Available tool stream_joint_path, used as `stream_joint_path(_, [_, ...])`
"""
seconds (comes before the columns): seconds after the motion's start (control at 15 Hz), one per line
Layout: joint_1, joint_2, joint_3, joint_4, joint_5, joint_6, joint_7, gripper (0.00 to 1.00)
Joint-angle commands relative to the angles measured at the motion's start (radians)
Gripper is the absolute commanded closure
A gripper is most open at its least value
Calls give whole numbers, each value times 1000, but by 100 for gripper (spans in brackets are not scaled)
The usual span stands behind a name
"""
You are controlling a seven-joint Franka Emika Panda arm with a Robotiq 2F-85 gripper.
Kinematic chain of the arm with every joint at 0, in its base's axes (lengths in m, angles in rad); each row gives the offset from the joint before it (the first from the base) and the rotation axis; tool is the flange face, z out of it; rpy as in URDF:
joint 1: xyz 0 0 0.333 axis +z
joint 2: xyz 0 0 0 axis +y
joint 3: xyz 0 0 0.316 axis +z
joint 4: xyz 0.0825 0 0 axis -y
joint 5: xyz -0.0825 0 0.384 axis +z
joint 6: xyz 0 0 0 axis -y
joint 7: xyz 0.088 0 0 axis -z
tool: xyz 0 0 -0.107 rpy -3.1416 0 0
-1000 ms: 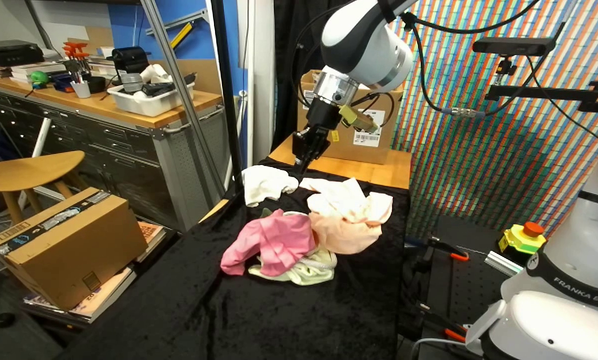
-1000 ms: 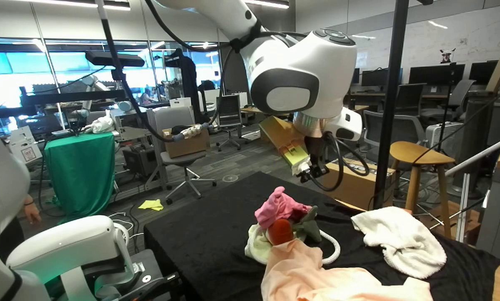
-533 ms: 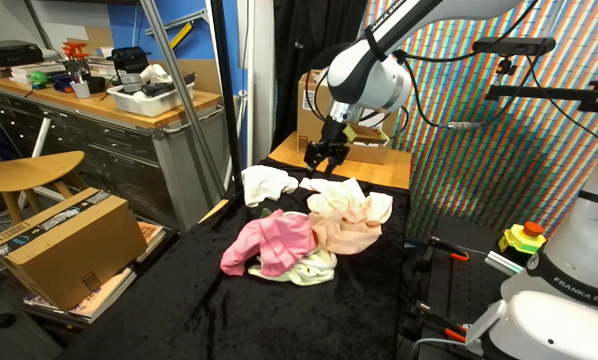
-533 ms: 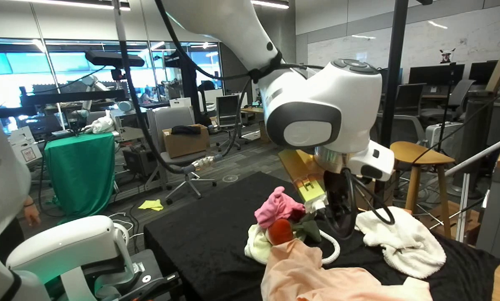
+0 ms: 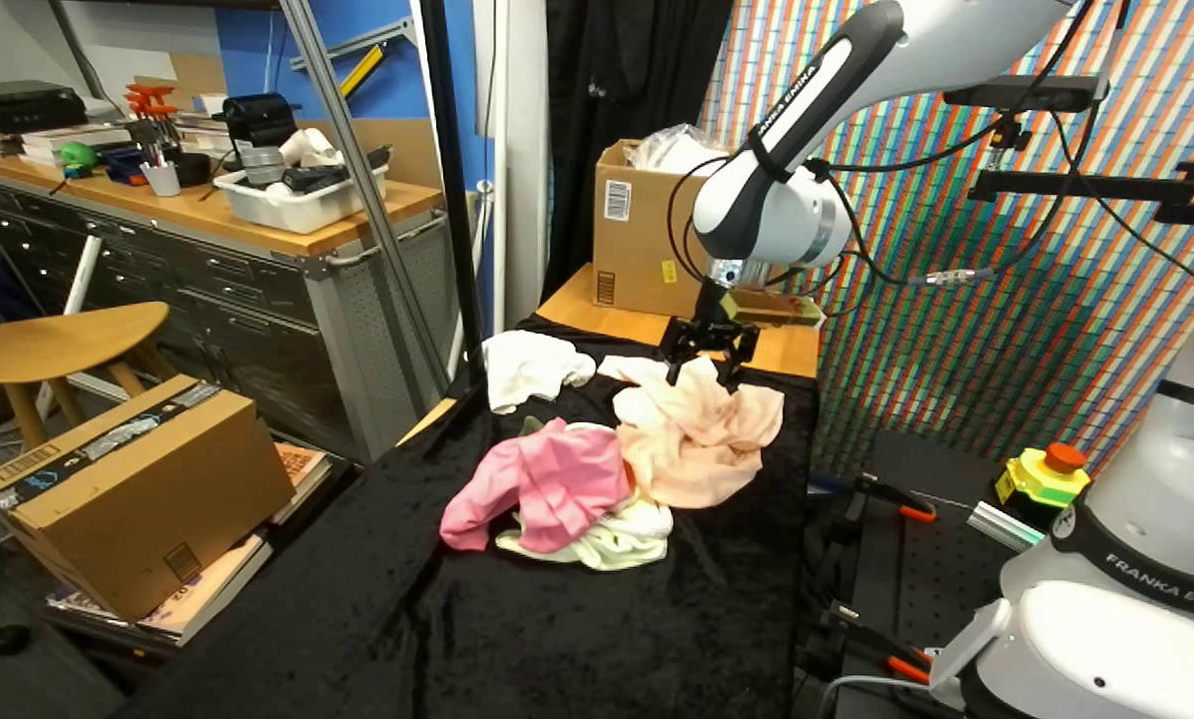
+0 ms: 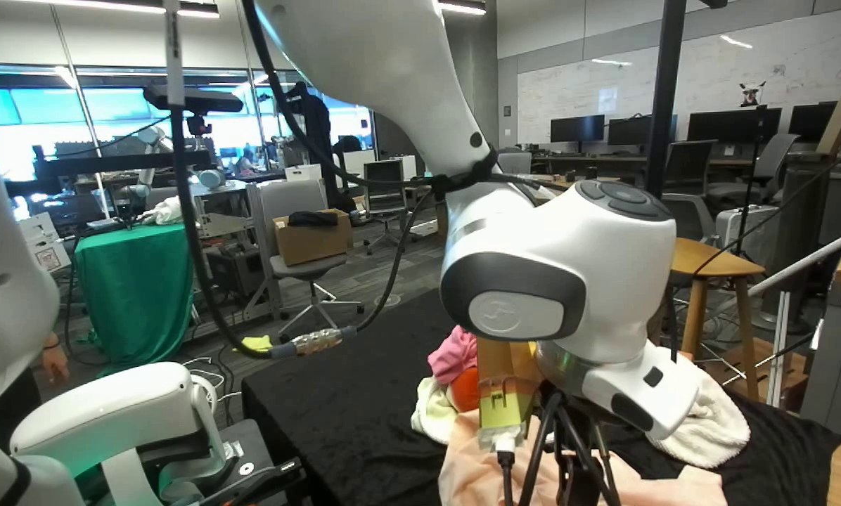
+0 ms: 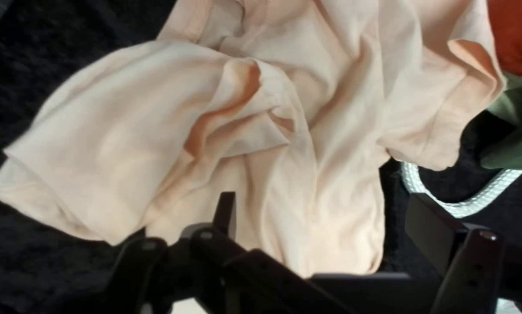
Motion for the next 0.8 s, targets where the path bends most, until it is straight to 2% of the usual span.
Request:
stream_joint_path(0.0, [-14, -20, -26, -57, -53, 36, 88, 0])
stream_joint_path(0.13, [-22, -27, -43, -78, -78, 34, 108, 0])
stream_joint_path(0.47, [-4, -25, -133, -124, -282, 74, 252, 0])
stream_joint_path(0.73, [-10, -18, -181, -126, -388, 67, 327, 0])
